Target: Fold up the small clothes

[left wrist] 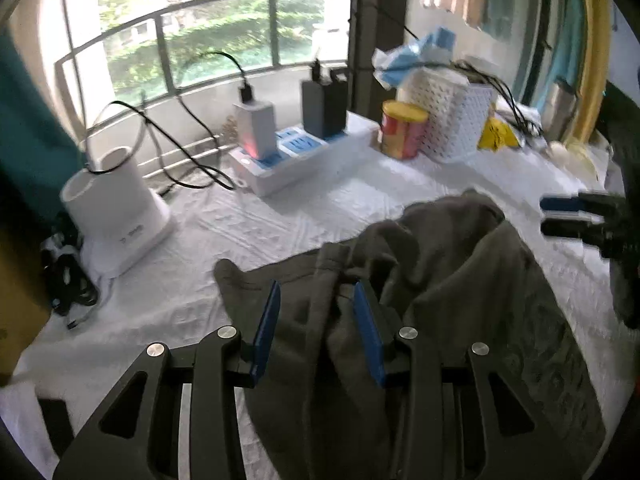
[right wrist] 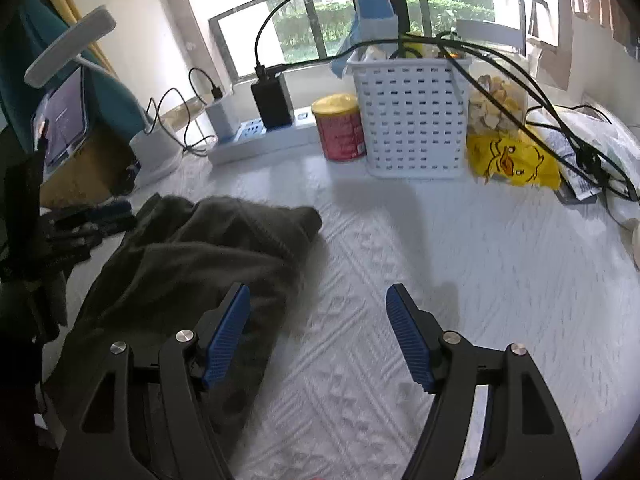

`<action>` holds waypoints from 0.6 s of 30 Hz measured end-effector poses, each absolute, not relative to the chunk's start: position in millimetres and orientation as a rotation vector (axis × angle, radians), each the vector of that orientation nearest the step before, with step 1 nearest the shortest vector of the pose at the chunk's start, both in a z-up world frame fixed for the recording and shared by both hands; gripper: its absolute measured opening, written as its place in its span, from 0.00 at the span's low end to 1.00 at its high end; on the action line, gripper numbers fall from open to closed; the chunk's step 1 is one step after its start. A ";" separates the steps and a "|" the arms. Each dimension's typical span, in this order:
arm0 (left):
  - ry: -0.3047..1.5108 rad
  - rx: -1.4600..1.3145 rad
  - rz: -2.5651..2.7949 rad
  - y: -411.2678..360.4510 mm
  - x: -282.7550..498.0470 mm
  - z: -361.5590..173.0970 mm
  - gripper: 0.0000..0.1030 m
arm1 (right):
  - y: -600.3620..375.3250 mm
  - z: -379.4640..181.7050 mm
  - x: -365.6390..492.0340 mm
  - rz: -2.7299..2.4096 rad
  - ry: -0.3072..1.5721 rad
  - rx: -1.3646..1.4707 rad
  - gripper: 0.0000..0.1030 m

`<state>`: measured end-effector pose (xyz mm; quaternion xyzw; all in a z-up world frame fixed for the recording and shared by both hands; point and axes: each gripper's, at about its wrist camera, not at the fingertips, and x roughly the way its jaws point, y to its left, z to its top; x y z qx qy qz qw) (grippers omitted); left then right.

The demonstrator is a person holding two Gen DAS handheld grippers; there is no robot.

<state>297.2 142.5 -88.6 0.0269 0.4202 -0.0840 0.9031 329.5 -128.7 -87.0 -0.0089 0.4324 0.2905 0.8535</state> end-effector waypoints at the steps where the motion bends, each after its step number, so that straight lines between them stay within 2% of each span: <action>1: 0.880 0.077 -0.181 139.6 298.9 -90.2 0.40 | -128.8 -86.2 331.2 0.610 0.908 -0.015 0.69; 12: 0.937 0.195 -0.203 130.7 324.1 -109.8 0.40 | -133.3 -89.0 335.5 0.600 0.913 -0.017 0.69; 13: 0.944 0.200 -0.212 129.1 325.8 -112.5 0.37 | -133.5 -87.8 335.2 0.601 0.908 -0.021 0.69; 14: 0.952 0.197 -0.239 127.4 327.7 -115.4 0.22 | -134.1 -87.2 335.0 0.601 0.906 -0.025 0.69; 16: 0.951 0.169 -0.272 127.3 327.4 -115.1 0.09 | -134.2 -87.3 336.2 0.597 0.909 -0.026 0.69; 18: 0.922 0.165 -0.265 128.2 323.5 -110.2 0.07 | -133.1 -87.5 337.5 0.598 0.911 -0.026 0.69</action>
